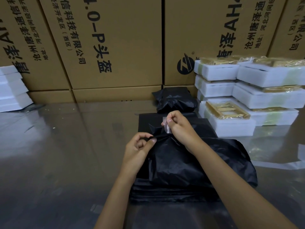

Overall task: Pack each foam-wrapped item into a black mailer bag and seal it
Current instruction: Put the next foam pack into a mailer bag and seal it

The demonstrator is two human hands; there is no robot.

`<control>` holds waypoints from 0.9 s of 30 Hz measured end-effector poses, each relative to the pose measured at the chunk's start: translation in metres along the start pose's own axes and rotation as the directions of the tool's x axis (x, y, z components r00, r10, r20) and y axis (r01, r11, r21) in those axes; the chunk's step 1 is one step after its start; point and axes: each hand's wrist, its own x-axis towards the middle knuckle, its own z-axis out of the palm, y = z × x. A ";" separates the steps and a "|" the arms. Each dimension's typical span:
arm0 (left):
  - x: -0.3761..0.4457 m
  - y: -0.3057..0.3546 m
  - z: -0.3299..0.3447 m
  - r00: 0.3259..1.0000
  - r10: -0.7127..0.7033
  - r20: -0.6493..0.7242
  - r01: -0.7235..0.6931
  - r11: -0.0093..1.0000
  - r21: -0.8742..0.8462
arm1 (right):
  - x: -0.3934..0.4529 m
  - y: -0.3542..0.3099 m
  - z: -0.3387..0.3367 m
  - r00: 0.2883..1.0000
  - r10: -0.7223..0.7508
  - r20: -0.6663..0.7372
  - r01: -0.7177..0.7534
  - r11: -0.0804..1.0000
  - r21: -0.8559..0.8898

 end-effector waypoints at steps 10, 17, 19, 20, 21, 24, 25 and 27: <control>-0.006 -0.004 0.018 0.945 0.097 -0.313 -0.033 0.979 0.203 | -0.002 -0.001 0.006 0.981 -0.101 -0.163 0.090 0.993 -0.075; -0.018 -0.004 0.026 0.970 0.082 -0.230 0.136 0.601 0.787 | -0.001 -0.001 0.001 0.949 -0.180 -0.260 0.148 0.979 -0.137; -0.021 -0.005 0.034 0.986 0.070 -0.150 0.097 0.490 0.866 | 0.000 0.001 -0.002 0.950 -0.121 -0.287 0.107 0.992 -0.062; -0.021 -0.006 0.038 0.993 0.072 -0.092 0.052 0.437 0.898 | 0.001 0.002 -0.004 0.950 -0.093 -0.299 0.084 0.996 -0.042; -0.020 -0.008 0.040 0.997 0.067 -0.041 0.011 0.390 0.921 | 0.001 0.003 -0.005 0.949 -0.071 -0.307 0.064 0.997 -0.032; -0.017 -0.011 0.037 1.000 0.030 -0.002 -0.007 0.314 0.950 | 0.001 0.005 -0.007 0.950 -0.033 -0.310 0.032 0.999 -0.009; -0.016 -0.011 0.036 1.000 0.016 -0.016 0.010 0.321 0.947 | 0.001 0.004 -0.007 0.951 -0.027 -0.309 0.027 1.000 -0.004; -0.017 -0.010 0.034 0.999 0.040 0.007 -0.020 0.347 0.938 | 0.001 0.002 -0.006 0.948 -0.034 -0.316 0.027 0.999 -0.026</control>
